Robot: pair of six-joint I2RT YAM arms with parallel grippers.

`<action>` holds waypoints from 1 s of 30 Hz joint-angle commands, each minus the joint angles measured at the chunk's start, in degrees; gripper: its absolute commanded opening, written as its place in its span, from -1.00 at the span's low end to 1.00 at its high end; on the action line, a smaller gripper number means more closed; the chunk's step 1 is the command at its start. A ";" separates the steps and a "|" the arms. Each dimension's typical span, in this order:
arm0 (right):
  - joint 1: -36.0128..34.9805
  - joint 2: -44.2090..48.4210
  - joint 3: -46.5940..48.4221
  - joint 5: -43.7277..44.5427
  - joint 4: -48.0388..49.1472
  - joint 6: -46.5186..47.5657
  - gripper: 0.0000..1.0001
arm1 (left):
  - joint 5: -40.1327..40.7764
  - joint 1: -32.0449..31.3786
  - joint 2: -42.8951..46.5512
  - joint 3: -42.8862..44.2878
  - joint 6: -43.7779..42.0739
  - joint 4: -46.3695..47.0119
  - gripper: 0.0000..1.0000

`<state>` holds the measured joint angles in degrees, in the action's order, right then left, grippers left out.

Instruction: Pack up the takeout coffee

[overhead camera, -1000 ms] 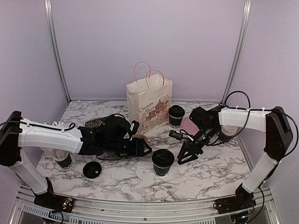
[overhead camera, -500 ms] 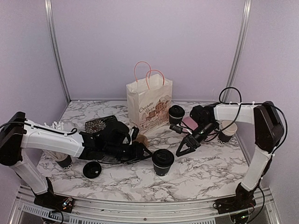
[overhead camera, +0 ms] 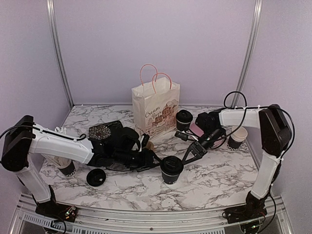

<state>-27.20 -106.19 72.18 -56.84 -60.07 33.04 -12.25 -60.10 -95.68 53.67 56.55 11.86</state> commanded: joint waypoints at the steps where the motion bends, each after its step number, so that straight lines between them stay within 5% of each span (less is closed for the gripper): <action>1: -0.83 -1.60 1.51 -1.05 -0.28 0.24 -0.08 | -1.48 0.16 -1.97 0.99 -0.44 0.18 -0.10; 12: -0.84 -3.29 -3.32 14.25 8.48 -7.71 -0.27 | 2.69 0.14 -7.91 -1.24 -5.72 -14.10 -0.27; 23: -2.30 -0.42 -8.95 27.30 13.99 -8.82 -0.32 | 4.31 0.15 -8.50 -0.58 -7.76 -14.37 -0.28; 30: -1.98 4.30 -3.93 20.15 9.85 -5.72 -0.31 | 4.14 0.15 -7.98 0.86 -9.13 -13.45 -0.27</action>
<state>-28.51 -100.68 67.48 -52.14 -54.41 24.51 -9.96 -59.18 -99.48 56.51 50.50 11.49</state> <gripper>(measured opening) 0.330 0.361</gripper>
